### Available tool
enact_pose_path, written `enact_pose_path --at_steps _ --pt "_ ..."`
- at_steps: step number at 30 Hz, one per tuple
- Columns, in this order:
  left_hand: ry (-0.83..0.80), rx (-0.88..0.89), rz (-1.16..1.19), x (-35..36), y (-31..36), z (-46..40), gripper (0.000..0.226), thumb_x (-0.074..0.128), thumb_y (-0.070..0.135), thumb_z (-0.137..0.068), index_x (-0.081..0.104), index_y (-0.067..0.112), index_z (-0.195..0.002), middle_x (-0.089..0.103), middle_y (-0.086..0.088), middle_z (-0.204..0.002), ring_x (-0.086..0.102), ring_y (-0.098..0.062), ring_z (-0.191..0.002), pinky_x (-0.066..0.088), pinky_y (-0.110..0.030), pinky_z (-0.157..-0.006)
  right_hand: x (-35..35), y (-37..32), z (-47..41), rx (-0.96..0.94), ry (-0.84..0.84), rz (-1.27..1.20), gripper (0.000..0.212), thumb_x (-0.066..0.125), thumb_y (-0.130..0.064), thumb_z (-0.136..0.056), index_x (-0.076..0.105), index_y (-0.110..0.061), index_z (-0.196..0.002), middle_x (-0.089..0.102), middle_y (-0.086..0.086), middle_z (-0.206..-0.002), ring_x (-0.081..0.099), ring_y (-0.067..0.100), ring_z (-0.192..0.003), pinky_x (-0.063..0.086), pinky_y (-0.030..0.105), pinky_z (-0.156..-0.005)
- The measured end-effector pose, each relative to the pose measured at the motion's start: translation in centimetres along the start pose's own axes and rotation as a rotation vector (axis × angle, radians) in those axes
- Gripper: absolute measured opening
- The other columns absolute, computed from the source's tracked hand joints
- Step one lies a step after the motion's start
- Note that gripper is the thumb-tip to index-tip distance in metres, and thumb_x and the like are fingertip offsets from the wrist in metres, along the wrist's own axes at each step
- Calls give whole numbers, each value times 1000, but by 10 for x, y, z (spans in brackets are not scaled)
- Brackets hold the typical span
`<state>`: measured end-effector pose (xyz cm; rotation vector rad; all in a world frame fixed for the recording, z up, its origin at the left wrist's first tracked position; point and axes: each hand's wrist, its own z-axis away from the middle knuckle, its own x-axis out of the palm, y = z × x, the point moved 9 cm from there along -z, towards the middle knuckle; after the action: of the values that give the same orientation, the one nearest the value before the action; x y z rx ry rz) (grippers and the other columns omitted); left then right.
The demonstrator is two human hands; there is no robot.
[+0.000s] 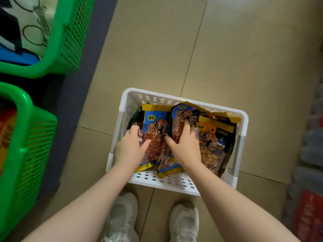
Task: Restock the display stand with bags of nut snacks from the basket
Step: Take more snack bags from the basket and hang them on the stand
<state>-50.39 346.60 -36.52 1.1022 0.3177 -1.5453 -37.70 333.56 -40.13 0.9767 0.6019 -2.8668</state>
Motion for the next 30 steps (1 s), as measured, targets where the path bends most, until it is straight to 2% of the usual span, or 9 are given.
enact_pose_path --at_steps 6,10,14,19,21,23,25,27,30 --pt "57 28 -94 7 11 9 28 60 35 -84 46 11 -88 49 -7 -95 51 -27 -87 39 -33 -58 -26 20 21 -107 32 -138 55 36 -41 -97 20 -22 -146 34 6 -149 44 24 -129 40 38 -100" --pt "66 129 -147 18 30 24 23 54 27 -89 60 5 -96 56 -10 -103 52 -30 -96 40 -37 -67 -43 47 29 111 159 -67 24 42 -24 -95 43 -10 -115 62 10 -105 61 32 -89 50 40 -71" --pt "14 144 -72 5 34 42 17 46 20 -93 57 7 -92 64 -15 -85 60 -35 -81 38 -35 -54 -59 53 48 165 96 58 31 42 -20 -92 41 -7 -120 64 15 -101 62 35 -87 52 43 -72" --pt "87 205 215 -91 59 89 25 48 30 -87 55 15 -67 51 3 -55 51 -23 -58 37 -29 -49 -111 9 116 24 50 -45 42 47 -23 -85 45 -17 -126 68 6 -95 62 27 -81 54 40 -69" --pt "146 198 331 -145 71 112 19 52 25 -87 61 10 -79 51 8 -59 46 -12 -58 31 -26 -52 -144 -21 148 -45 60 -103 24 47 -19 -84 47 -15 -108 65 2 -77 59 24 -70 51 40 -65" --pt "236 120 371 -205 77 135 17 56 18 -87 60 2 -89 59 -9 -64 50 -22 -60 30 -28 -55 -180 -56 184 -106 58 -177 15 49 -15 -82 45 -14 -96 62 0 -68 56 25 -64 51 39 -64" --pt "330 46 434 -264 84 165 11 55 12 -88 55 5 -97 65 -18 -76 59 -30 -69 35 -31 -58 -214 -95 225 -150 27 -275 26 52 -14 -79 49 -16 -104 67 7 -73 62 25 -68 51 38 -63" --pt "393 53 549 -317 102 202 15 51 14 -90 49 11 -105 65 -9 -87 62 -29 -83 41 -29 -65 -240 -137 268 -212 -37 -345 38 53 -16 -76 51 -26 -113 68 10 -80 64 17 -66 44 31 -55" --pt "518 60 637 -383 124 265 36 50 24 -89 45 3 -117 64 -5 -91 63 -27 -88 42 -23 -68 -274 -196 332 -339 -71 -367 29 50 -9 -76 58 -31 -94 58 -12 -54 41 3 -39 36 22 -48"
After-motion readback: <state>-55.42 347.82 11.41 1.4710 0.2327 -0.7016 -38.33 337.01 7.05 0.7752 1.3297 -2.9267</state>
